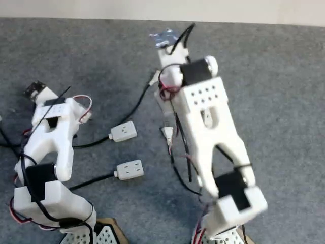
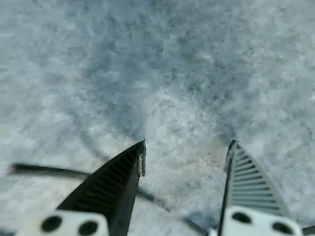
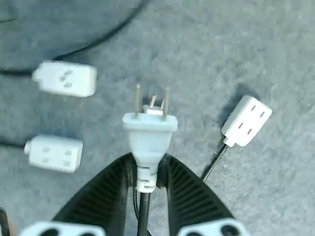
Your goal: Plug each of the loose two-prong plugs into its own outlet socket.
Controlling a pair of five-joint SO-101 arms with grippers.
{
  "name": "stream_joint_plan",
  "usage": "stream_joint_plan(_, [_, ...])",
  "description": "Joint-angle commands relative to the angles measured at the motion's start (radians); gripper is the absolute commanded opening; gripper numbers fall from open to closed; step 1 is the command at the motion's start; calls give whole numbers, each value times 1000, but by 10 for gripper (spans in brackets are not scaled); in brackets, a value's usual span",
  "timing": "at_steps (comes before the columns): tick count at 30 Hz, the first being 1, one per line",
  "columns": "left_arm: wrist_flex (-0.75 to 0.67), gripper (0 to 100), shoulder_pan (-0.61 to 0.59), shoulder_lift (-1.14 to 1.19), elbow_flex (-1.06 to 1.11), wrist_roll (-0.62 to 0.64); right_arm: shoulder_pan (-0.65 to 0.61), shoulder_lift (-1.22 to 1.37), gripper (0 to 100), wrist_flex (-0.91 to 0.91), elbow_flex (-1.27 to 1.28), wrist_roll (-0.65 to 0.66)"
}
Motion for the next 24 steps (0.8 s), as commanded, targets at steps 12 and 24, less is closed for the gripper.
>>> stream_joint_plan(12, [468, 344, 183, -226, -297, -305, -116, -972, 5, -665, 1256, 213])
stream_joint_plan(24, [477, 344, 387, -602, -116, -440, -257, -924, 5, -903, 1529, 207])
